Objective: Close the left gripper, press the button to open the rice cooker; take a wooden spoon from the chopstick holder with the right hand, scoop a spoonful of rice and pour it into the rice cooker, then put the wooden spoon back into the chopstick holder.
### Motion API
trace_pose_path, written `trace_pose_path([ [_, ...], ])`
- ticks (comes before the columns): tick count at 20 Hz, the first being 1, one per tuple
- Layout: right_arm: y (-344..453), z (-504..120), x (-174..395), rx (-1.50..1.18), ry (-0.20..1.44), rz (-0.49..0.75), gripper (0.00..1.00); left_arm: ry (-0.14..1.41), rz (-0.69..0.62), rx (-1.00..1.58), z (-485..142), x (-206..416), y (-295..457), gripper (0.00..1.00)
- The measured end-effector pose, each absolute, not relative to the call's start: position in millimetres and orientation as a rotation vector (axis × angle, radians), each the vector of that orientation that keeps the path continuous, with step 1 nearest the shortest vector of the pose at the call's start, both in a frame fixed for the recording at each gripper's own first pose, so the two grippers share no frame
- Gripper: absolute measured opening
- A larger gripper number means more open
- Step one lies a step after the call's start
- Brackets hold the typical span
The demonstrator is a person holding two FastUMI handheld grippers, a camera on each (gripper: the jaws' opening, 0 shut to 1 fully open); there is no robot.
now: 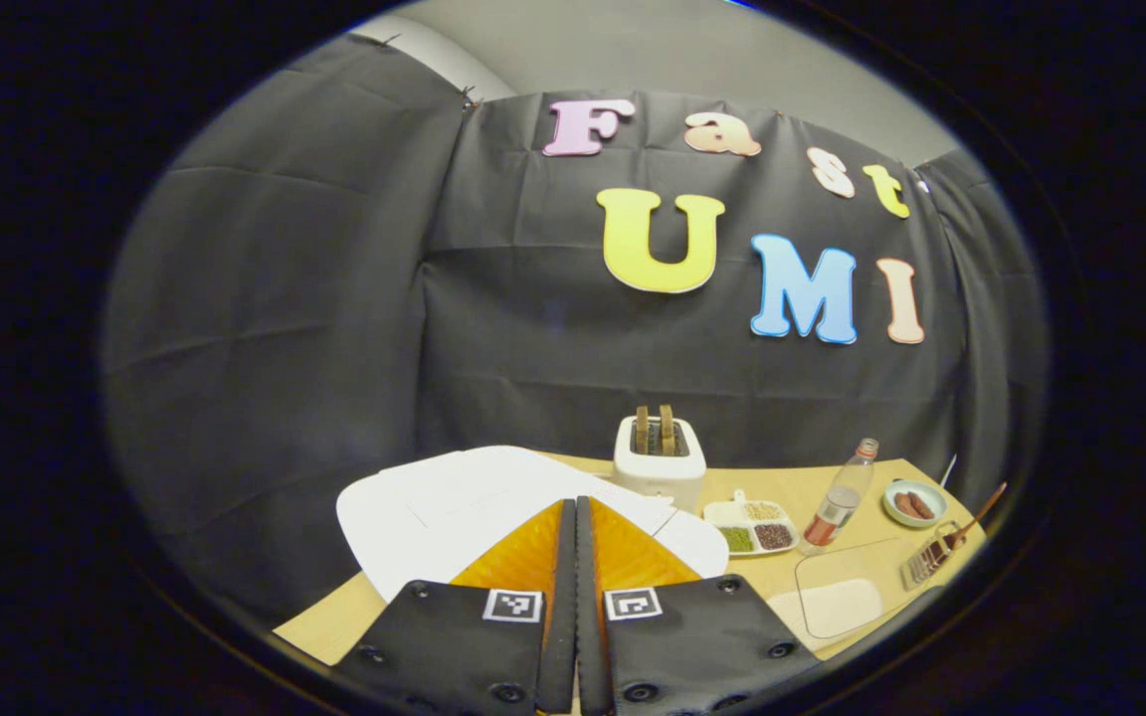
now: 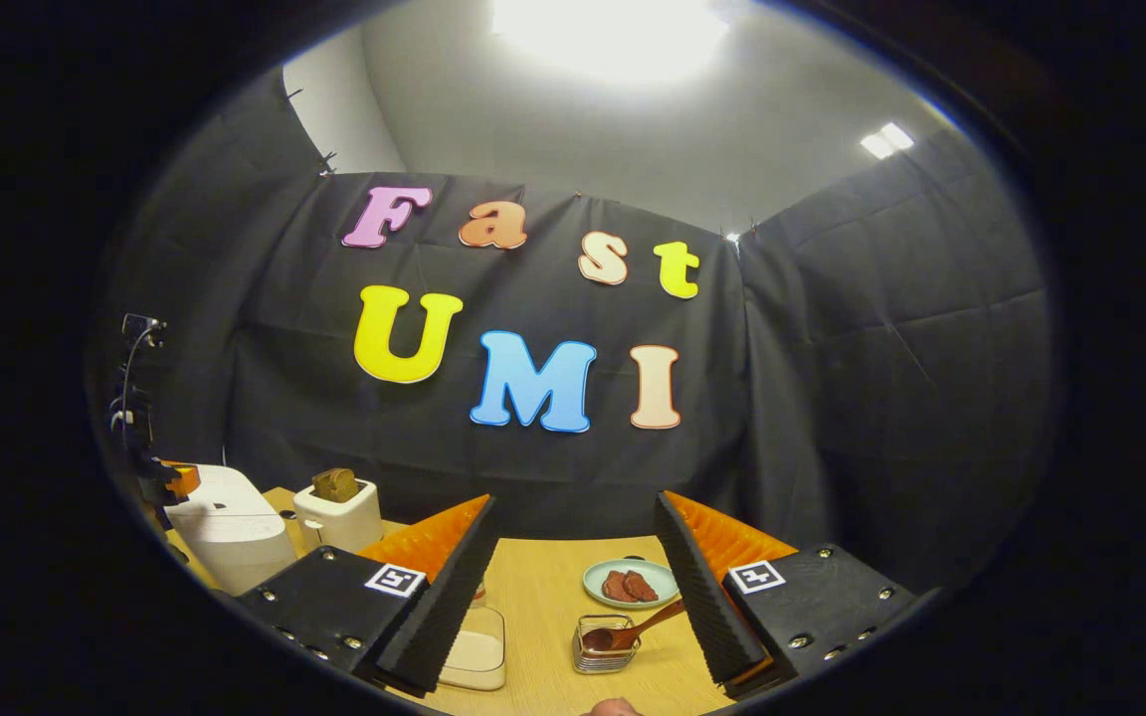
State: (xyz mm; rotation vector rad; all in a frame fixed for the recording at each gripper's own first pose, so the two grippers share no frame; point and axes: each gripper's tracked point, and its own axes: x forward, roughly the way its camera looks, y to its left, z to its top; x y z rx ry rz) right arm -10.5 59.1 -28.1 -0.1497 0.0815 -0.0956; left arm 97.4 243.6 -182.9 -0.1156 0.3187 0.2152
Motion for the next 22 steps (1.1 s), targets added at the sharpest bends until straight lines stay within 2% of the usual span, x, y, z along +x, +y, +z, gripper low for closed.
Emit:
trace_pose_path([
  [6,61,-28,-15,-0.159,0.086,-0.111,0.95,0.402,0.205,-0.12,-225,98,243,0.09],
  [11,57,-30,-15,-0.147,0.084,-0.111,0.95,0.379,0.208,-0.096,-220,100,241,0.1],
  [18,39,-25,-11,-0.12,0.066,-0.102,0.95,0.208,0.307,-0.052,-135,108,265,0.1],
  [20,30,-21,-7,-0.114,0.053,-0.096,0.95,0.149,0.332,-0.05,-106,102,268,0.11],
  [22,20,-21,-3,-0.109,0.046,-0.094,0.95,0.097,0.32,-0.075,-78,90,258,0.17],
])
